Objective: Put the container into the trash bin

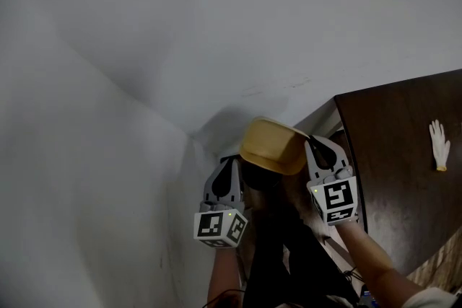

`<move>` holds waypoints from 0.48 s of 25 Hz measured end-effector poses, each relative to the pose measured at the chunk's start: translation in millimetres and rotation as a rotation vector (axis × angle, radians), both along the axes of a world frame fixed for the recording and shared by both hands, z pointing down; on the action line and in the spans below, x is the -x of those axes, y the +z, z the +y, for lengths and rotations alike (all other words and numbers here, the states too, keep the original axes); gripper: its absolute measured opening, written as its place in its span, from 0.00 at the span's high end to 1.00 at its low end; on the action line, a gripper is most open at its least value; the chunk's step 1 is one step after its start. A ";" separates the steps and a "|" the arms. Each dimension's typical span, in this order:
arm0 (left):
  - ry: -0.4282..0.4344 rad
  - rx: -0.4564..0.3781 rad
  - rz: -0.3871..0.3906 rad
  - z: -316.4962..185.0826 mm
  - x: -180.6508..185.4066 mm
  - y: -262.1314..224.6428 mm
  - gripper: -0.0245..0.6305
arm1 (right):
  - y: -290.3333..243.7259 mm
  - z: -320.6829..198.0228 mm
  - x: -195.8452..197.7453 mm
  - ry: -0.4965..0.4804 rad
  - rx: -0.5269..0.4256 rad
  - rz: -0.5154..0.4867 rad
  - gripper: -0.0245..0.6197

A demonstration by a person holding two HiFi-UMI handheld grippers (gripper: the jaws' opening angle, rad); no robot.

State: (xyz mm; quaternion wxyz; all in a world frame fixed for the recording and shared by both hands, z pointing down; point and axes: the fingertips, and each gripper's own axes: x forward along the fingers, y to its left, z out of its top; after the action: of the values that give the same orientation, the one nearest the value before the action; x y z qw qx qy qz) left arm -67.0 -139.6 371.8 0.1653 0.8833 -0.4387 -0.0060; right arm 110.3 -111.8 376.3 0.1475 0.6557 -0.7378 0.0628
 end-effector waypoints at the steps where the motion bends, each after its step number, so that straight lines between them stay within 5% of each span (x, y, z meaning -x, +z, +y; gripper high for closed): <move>1: -0.009 0.008 0.000 -1.7 1.3 7.6 0.93 | 6.5 -3.1 0.7 -0.008 0.000 0.004 0.92; 12: -0.059 0.128 -0.004 -11.7 6.0 100.9 0.93 | 96.0 -34.3 1.8 -0.046 0.090 0.072 0.92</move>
State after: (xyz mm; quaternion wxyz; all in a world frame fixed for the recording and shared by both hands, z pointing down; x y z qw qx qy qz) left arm -73.0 -151.3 472.7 0.2204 0.8577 -0.4642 0.0189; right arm 108.5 -146.1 472.3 0.2044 0.6332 -0.7433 0.0690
